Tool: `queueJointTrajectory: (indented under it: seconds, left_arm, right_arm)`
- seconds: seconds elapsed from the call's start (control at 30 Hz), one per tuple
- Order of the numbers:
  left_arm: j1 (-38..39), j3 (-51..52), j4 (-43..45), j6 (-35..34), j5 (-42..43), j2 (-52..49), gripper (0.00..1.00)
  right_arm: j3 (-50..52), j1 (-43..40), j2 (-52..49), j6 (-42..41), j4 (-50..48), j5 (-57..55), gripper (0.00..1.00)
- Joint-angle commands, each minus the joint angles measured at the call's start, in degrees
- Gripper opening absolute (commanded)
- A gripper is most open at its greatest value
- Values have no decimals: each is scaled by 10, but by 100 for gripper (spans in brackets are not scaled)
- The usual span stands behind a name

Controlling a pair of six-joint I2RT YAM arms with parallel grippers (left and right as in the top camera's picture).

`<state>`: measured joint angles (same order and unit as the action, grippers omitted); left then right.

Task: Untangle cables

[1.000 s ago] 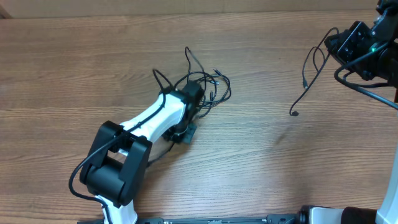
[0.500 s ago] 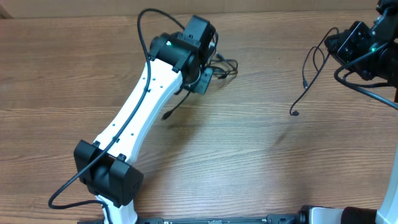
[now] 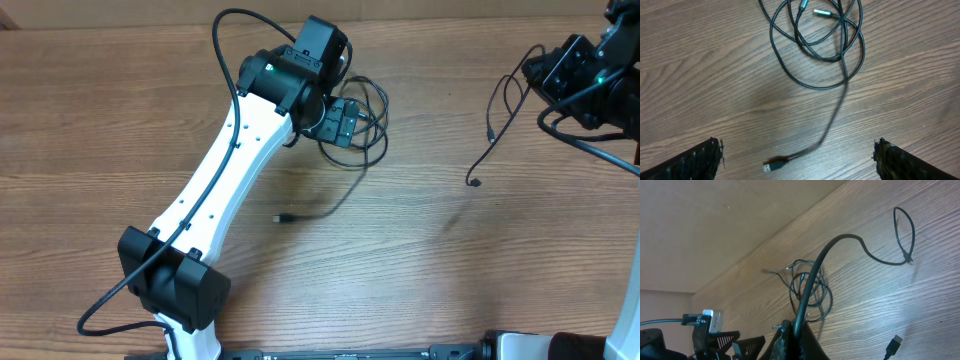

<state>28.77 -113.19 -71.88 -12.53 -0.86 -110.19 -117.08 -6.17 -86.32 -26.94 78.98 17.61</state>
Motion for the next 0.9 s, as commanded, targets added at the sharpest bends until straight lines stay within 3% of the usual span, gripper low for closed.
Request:
queueJointTrajectory:
  seconds: [0.0, 0.27, 0.6, 0.87]
  left_arm:
    - [-3, -4, -3, -19, 5, -1, 99]
    - [-3, -4, -21, -30, 5, -1, 100]
    - [-3, -4, -45, -29, 5, -1, 100]
    - [-3, -4, -44, -29, 5, -1, 99]
  right_arm:
    - [-10, 0, 4, 5, -2, 1, 4]
    - [-10, 0, 4, 5, -3, -3, 4]
    - [-10, 0, 4, 4, -11, -90, 4]
    - [-10, 1, 4, 5, -41, -40, 4]
